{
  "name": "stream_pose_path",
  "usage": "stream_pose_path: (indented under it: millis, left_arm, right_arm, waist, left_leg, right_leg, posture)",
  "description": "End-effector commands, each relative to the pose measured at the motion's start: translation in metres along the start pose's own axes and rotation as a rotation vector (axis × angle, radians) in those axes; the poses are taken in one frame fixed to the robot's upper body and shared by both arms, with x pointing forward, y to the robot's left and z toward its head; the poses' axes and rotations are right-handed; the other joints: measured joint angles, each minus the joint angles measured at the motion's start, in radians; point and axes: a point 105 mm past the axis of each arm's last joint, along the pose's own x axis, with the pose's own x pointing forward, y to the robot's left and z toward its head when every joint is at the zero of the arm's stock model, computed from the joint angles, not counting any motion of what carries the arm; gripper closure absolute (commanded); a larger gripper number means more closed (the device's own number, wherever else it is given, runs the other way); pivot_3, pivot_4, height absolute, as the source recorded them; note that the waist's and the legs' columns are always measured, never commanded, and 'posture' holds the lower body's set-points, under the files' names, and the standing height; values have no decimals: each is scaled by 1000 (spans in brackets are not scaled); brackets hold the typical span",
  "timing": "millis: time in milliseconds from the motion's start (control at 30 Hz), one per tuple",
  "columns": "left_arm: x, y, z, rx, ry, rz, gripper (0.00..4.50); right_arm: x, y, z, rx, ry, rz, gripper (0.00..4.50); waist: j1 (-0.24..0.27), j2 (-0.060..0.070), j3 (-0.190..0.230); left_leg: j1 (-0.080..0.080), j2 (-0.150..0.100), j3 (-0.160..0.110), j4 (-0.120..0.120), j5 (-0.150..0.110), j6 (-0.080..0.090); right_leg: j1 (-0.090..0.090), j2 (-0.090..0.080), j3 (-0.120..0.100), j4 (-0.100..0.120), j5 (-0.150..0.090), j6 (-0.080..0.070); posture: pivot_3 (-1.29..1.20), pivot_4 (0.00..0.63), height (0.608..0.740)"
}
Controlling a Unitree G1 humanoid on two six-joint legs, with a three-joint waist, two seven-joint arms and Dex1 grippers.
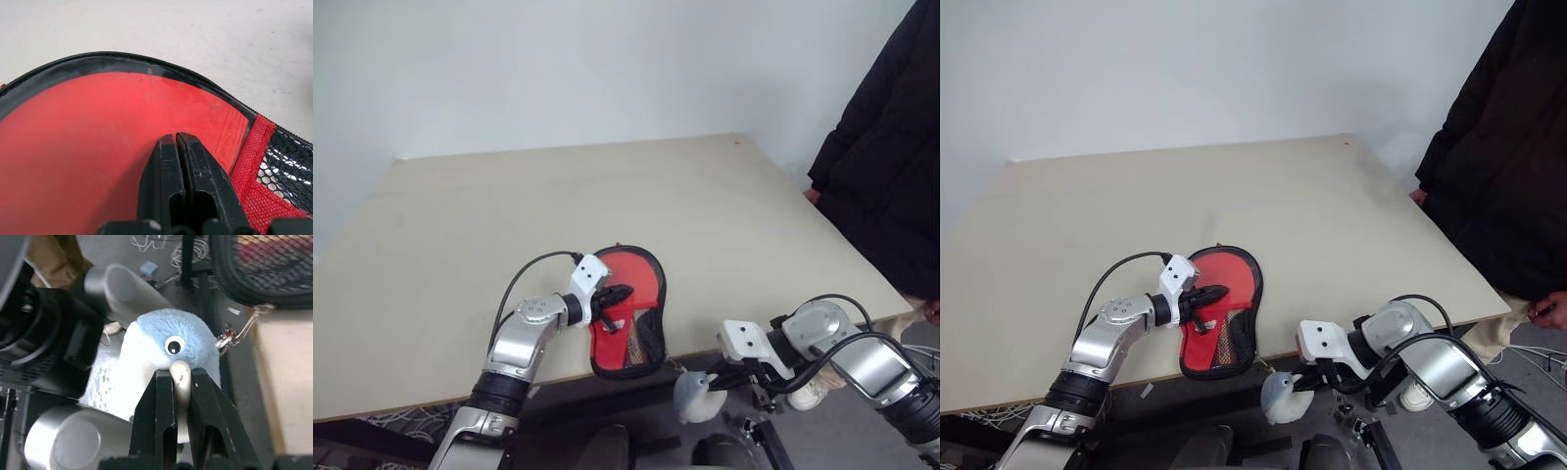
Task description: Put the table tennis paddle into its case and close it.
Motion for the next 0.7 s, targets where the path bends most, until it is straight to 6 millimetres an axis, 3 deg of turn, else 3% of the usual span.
stream_pose_path:
  millis: [33,233,400,467,633,700]
  left_arm:
    - [-3,10,-12,-21,52,45,4500]
    - [-4,12,-10,-15,48,53,4500]
    - [-15,20,-4,14,29,107,4500]
    - [-25,25,4,-9,-11,147,4500]
    - [-70,47,21,-51,-106,317,3242]
    - [-87,52,23,-64,-122,369,2721]
  right_arm:
    - [-12,-12,13,-30,-19,-39,3136]
    - [-31,-28,31,-67,-42,-85,1583]
    - [-56,-71,50,-51,-121,-295,172]
    - [-68,-91,57,-12,-179,-413,43]
    - [-98,-137,67,113,-354,-735,0]
    - [-102,-146,67,157,-395,-804,0]
  waist:
    - [0,0,0]
    - [0,1,4]
    - [0,1,7]
    - [-1,1,9]
    - [-9,-2,15]
    - [-11,-4,17]
  left_leg:
    - [0,0,0,0,0,0]
    - [0,0,0,0,0,0]
    - [0,0,0,-1,0,0]
    - [0,0,0,-2,0,0]
    - [0,0,-2,-1,2,-1]
    - [-2,0,-1,-3,2,-1]
  right_leg:
    - [0,0,0,0,0,0]
    - [-1,0,0,0,0,0]
    - [-1,0,-1,0,0,0]
    - [-2,0,-1,0,0,0]
    - [-7,1,-1,2,9,-2]
    - [-11,4,2,1,10,0]
  posture:
    - [0,0,725]
    - [0,0,725]
    - [0,0,725]
    - [0,0,725]
    - [0,0,725]
    - [0,0,725]
